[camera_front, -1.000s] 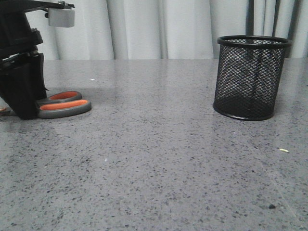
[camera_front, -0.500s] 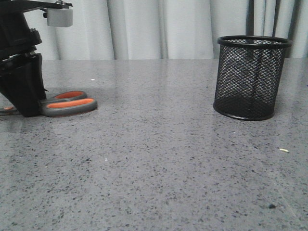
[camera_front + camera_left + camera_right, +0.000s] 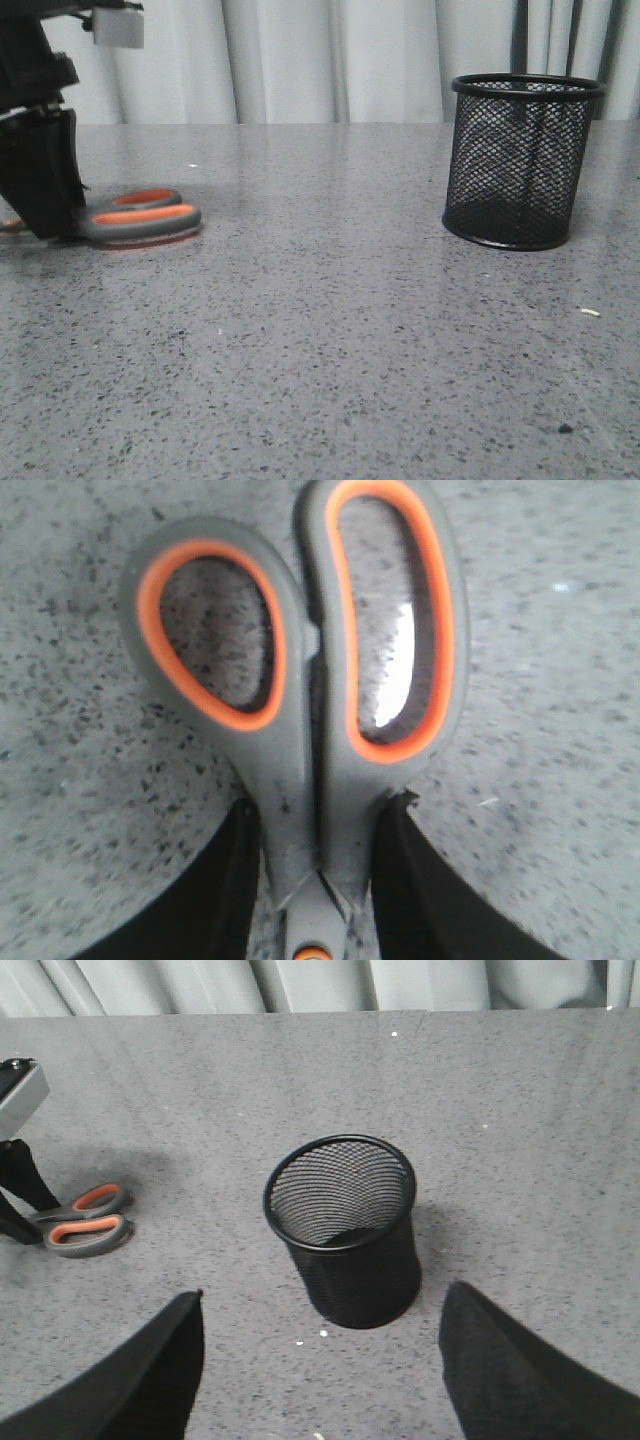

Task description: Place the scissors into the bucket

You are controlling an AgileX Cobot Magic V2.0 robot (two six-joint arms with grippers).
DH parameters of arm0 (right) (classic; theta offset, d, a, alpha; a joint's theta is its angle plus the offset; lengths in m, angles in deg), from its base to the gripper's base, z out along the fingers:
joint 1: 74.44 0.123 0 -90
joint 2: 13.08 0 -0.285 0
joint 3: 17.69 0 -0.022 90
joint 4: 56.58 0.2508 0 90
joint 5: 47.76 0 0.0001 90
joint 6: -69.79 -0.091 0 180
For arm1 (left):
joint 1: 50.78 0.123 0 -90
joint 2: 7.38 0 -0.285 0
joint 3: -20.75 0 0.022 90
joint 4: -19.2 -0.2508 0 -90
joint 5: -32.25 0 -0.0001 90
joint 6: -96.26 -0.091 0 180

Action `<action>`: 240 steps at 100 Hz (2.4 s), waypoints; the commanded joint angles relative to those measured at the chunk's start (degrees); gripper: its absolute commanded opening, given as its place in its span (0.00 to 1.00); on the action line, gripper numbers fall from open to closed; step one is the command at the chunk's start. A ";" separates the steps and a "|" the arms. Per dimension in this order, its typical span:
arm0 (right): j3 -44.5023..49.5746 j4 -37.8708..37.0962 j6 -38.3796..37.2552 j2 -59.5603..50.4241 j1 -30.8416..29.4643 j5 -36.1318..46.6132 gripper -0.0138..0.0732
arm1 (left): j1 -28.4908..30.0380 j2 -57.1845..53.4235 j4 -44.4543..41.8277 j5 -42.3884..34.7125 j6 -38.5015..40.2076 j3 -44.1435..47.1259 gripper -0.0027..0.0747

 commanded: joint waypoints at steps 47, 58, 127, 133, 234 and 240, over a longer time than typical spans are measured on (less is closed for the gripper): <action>-5.49 53.30 35.42 5.96 0.12 -1.63 0.68 | -14.27 -15.92 4.77 -1.76 0.61 -21.75 0.01; -9.73 53.07 35.52 10.52 0.12 -4.49 0.71 | -19.19 -15.94 3.68 -3.38 0.61 -23.14 0.01; -13.63 63.40 43.53 25.08 0.12 -4.27 0.16 | -26.09 -17.86 3.04 -4.57 0.61 -23.56 0.01; -13.63 66.65 46.53 25.58 0.12 -5.10 0.08 | -26.09 -18.40 3.04 -4.68 0.61 -23.56 0.01; -50.71 6.68 13.41 28.38 -6.70 -35.84 0.08 | -25.98 -49.27 3.68 -0.70 16.37 -23.56 0.01; -49.98 2.11 11.13 28.46 -6.46 -35.94 0.08 | -25.98 -50.64 0.53 1.11 18.34 -23.33 0.01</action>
